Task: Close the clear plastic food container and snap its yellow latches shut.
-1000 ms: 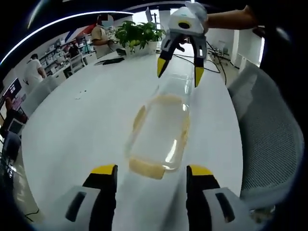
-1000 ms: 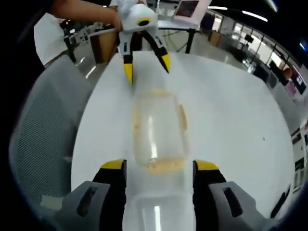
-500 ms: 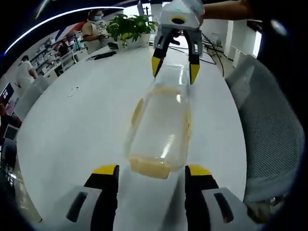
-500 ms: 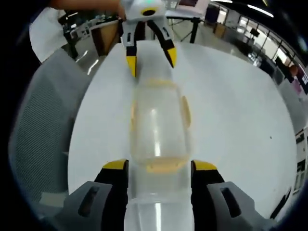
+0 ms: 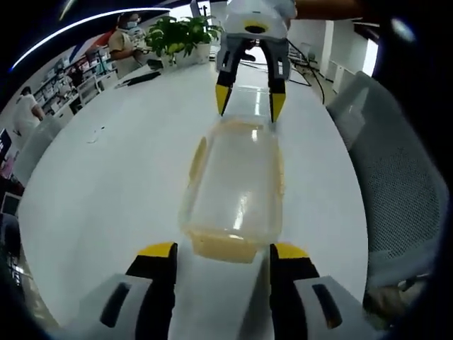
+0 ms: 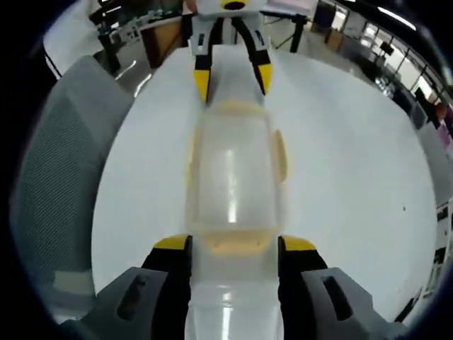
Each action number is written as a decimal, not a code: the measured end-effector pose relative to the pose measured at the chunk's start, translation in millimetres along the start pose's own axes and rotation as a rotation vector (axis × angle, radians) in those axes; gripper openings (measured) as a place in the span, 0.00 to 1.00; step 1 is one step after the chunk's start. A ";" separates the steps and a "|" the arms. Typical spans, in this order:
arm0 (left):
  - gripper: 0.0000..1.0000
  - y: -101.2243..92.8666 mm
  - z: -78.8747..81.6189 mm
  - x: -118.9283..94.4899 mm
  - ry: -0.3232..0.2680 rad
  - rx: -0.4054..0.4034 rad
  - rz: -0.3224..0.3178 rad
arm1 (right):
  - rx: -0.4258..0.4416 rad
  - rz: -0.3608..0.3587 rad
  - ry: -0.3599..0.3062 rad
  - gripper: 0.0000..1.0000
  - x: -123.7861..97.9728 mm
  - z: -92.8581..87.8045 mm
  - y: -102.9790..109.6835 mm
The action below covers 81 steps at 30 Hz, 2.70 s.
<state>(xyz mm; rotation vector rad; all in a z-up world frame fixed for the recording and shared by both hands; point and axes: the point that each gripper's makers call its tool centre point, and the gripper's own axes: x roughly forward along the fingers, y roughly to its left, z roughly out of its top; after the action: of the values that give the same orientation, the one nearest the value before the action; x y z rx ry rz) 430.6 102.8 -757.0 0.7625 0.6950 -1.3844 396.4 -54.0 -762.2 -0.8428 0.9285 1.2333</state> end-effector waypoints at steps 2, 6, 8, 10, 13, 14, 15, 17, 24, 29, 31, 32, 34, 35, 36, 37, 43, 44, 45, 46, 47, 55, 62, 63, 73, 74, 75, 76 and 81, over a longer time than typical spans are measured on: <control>0.47 0.0 0.2 0.4 -0.002 0.006 -0.003 | -0.013 0.007 0.012 0.46 2.7 -1.6 0.3; 0.46 2.8 -0.9 2.1 -0.007 0.010 -0.005 | -0.035 0.007 0.040 0.45 6.6 -5.2 -0.6; 0.46 3.2 -1.5 3.3 -0.007 0.009 -0.009 | -0.041 0.003 0.053 0.45 8.7 -6.9 -2.7; 0.45 3.2 -3.0 5.1 -0.003 0.011 -0.013 | -0.036 0.007 0.059 0.44 10.8 -7.5 -3.8; 0.45 3.2 -5.2 7.1 0.003 0.013 -0.019 | -0.037 0.003 0.077 0.44 13.7 -10.6 -6.2; 0.45 3.4 -5.7 7.5 0.005 0.013 -0.019 | -0.037 0.001 0.081 0.44 14.2 -11.3 -7.1; 0.45 3.5 -5.9 7.9 0.006 0.015 -0.019 | -0.032 -0.002 0.084 0.44 15.1 -12.3 -8.8; 0.45 3.4 -6.4 8.8 0.007 0.015 -0.022 | -0.025 0.006 0.080 0.44 16.8 -12.2 -8.4; 0.42 0.8 -4.7 10.5 -0.007 0.021 -0.058 | -0.016 0.023 0.074 0.44 18.1 -10.8 -7.2; 0.41 0.3 -3.6 11.8 -0.002 0.033 -0.076 | 0.002 0.035 0.082 0.40 18.7 -11.2 -4.6; 0.39 -7.4 -4.3 12.3 0.005 0.041 -0.120 | 0.001 0.042 0.085 0.39 19.1 -11.2 -3.5; 0.40 -9.9 -5.0 12.7 0.010 0.043 -0.135 | 0.010 0.046 0.087 0.39 19.4 -11.6 -2.9; 0.43 -10.7 -6.5 15.2 0.022 0.050 -0.140 | 0.007 0.041 0.087 0.39 19.9 -12.0 -3.6; 0.45 -10.0 -12.5 17.6 0.055 0.084 -0.133 | -0.013 0.030 0.056 0.39 21.9 -8.7 -4.3; 0.45 -7.8 -5.6 19.1 0.020 0.122 -0.120 | -0.010 0.037 0.061 0.40 20.5 -11.0 -2.3; 0.44 -9.3 -8.4 17.0 0.035 0.086 -0.123 | -0.009 0.037 0.054 0.40 20.7 -10.6 -2.3; 0.43 -6.9 -7.7 18.2 0.035 0.089 -0.118 | -0.024 0.042 0.038 0.39 21.5 -10.7 -2.3; 0.42 -6.9 -7.7 18.2 0.034 0.089 -0.117 | -0.030 0.043 0.038 0.39 21.4 -10.4 -2.4; 0.42 -7.4 -7.7 17.7 0.033 0.089 -0.116 | -0.026 0.042 0.038 0.39 21.5 -10.7 -2.8; 0.41 -7.9 -7.9 17.5 0.031 0.085 -0.114 | -0.025 0.042 0.037 0.39 21.5 -10.6 -3.0; 0.40 -8.9 -8.3 17.1 0.029 0.082 -0.113 | -0.025 0.042 0.037 0.39 21.6 -10.8 -2.8; 0.35 -11.8 -10.1 15.7 0.020 0.049 -0.089 | -0.039 0.043 0.038 0.38 21.6 -11.2 -1.5; 0.34 -12.9 -8.7 16.6 0.028 0.043 -0.079 | -0.031 0.043 0.030 0.36 20.3 -13.4 0.1; 0.34 -14.0 -8.5 16.7 0.030 0.041 -0.083 | -0.030 0.047 0.027 0.36 20.2 -13.8 1.1; 0.34 -18.7 -3.6 10.9 0.035 0.037 -0.088 | -0.029 0.055 0.015 0.35 11.6 -11.1 5.8; 0.34 -19.2 -3.0 9.6 0.035 0.037 -0.087 | -0.031 0.054 0.011 0.35 9.9 -9.7 6.5; 0.34 -19.5 -2.6 8.1 0.037 0.038 -0.087 | -0.031 0.054 0.009 0.35 8.8 -8.6 7.0; 0.34 -20.0 -2.1 6.0 0.040 0.039 -0.085 | -0.031 0.054 0.006 0.35 7.1 -6.8 7.6; 0.34 -22.7 0.9 -3.5 0.043 0.036 -0.078 | -0.038 0.050 -0.003 0.35 -1.3 -0.9 9.8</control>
<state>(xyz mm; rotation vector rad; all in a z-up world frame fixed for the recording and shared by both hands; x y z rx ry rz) 407.7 103.4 -755.1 0.8025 0.7418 -1.4580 386.5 -53.9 -761.7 -0.8521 0.9307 1.2990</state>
